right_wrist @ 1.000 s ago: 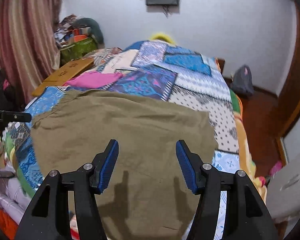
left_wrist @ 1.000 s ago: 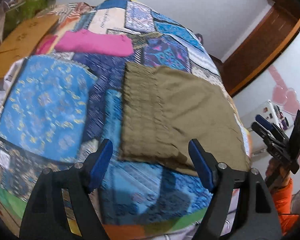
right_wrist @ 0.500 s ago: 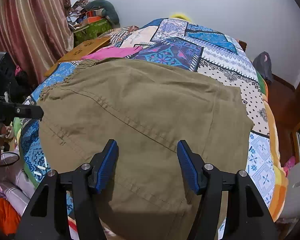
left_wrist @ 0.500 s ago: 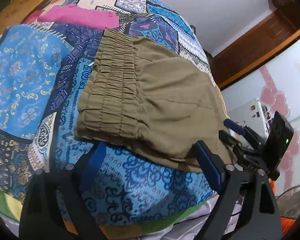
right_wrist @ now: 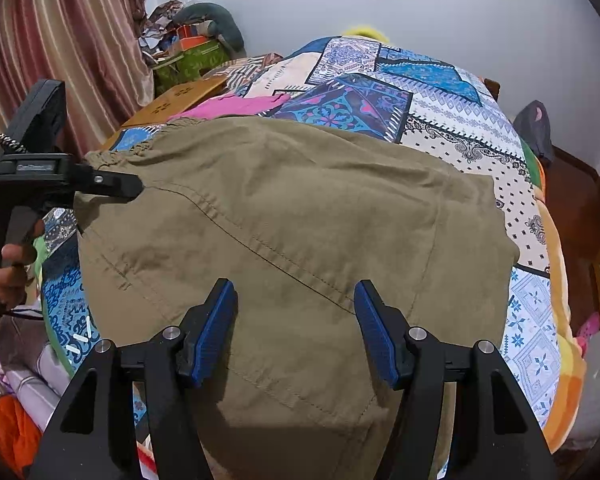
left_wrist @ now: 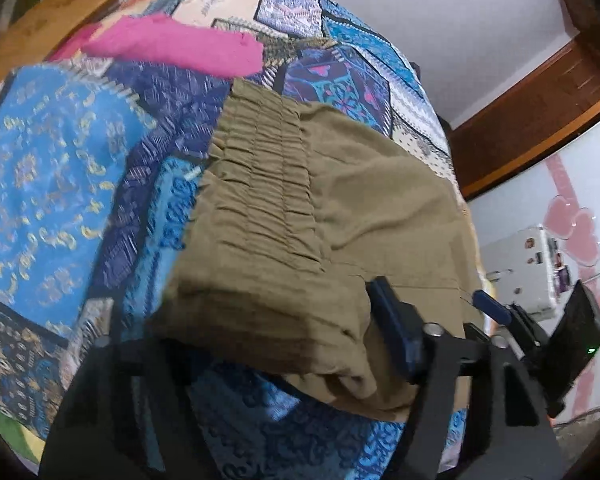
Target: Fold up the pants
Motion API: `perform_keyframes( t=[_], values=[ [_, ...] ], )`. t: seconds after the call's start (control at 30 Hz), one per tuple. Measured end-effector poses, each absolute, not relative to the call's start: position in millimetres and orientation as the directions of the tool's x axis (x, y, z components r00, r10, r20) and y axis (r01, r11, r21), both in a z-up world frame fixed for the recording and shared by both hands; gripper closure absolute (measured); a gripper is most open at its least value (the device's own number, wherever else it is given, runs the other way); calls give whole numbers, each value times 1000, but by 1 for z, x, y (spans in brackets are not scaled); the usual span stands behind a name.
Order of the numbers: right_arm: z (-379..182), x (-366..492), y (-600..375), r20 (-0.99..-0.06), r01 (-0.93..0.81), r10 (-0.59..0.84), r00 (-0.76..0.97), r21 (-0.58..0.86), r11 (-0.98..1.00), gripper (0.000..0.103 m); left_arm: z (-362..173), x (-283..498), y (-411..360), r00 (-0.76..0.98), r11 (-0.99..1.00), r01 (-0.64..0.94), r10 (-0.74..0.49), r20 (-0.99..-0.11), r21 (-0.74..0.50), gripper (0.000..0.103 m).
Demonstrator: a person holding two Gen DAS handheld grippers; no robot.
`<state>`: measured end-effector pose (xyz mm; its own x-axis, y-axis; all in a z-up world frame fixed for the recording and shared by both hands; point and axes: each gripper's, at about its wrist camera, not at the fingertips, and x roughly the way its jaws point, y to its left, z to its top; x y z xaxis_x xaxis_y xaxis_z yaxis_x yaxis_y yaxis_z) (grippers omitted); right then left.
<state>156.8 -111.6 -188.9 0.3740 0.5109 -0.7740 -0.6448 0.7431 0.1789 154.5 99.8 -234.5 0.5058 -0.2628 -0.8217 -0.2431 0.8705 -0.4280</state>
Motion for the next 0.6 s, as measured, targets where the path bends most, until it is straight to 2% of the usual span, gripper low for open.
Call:
perform_keyframes(
  t=[0.07, 0.23, 0.4, 0.6],
  values=[
    [-188, 160, -112, -780, -639, 513, 358, 196, 744, 44, -227, 153, 96, 530, 898, -241, -195, -825, -367, 53],
    [-174, 167, -111, -762, -643, 536, 363, 211, 736, 44, -204, 150, 84, 606, 947, -196, -88, -791, -255, 68],
    [-148, 177, -87, -716, -686, 572, 401, 180, 705, 44, -184, 148, 85, 640, 969, -177, -22, -768, -175, 72],
    [-169, 193, -36, -772, -744, 572, 278, 203, 636, 45, -152, 130, 86, 698, 984, -168, 75, -712, -61, 73]
  ],
)
